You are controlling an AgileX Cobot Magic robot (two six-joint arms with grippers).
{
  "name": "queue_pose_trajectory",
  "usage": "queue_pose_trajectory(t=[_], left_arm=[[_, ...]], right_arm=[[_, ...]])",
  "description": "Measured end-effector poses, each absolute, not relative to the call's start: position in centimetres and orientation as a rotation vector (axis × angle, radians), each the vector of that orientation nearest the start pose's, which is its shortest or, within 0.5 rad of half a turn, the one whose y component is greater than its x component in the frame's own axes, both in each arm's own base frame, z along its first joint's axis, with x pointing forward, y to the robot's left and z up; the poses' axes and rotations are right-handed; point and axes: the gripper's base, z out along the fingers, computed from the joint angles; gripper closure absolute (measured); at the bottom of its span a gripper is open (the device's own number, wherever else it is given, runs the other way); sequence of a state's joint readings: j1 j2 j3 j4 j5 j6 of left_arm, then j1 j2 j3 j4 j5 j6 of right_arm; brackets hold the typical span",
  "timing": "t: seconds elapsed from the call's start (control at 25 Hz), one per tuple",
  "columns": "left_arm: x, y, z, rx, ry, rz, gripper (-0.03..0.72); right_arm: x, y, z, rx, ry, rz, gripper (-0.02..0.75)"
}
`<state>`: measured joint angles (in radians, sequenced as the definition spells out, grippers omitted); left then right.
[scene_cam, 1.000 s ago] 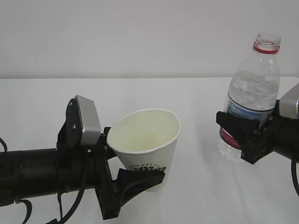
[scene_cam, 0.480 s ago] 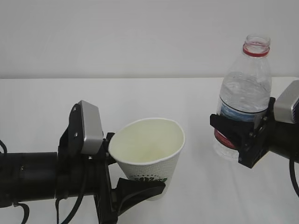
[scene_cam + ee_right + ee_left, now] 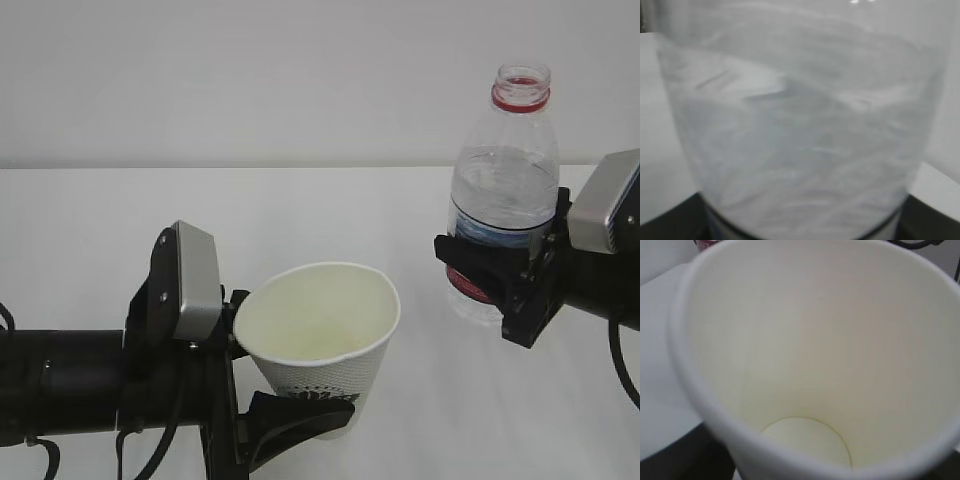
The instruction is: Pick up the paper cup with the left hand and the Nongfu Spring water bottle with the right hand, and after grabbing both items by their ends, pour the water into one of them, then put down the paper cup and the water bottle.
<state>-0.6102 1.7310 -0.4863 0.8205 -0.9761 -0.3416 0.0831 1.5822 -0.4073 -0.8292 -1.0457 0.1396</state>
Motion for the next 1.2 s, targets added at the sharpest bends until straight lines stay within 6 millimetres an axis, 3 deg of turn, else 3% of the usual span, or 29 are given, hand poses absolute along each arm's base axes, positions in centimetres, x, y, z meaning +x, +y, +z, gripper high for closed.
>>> queue_pose_trajectory(t=[0.72, 1.2], left_arm=[[19.0, -20.2, 15.2, 1.148, 1.553, -0.926, 0.142], [19.0, -20.2, 15.2, 1.154, 1.551, -0.927, 0.143]], right_arm=[[26.3, 12.8, 20.0, -1.148, 1.417, 0.272, 0.289], [26.2, 13.0, 19.9, -1.273, 1.314, 0.147, 0.289]])
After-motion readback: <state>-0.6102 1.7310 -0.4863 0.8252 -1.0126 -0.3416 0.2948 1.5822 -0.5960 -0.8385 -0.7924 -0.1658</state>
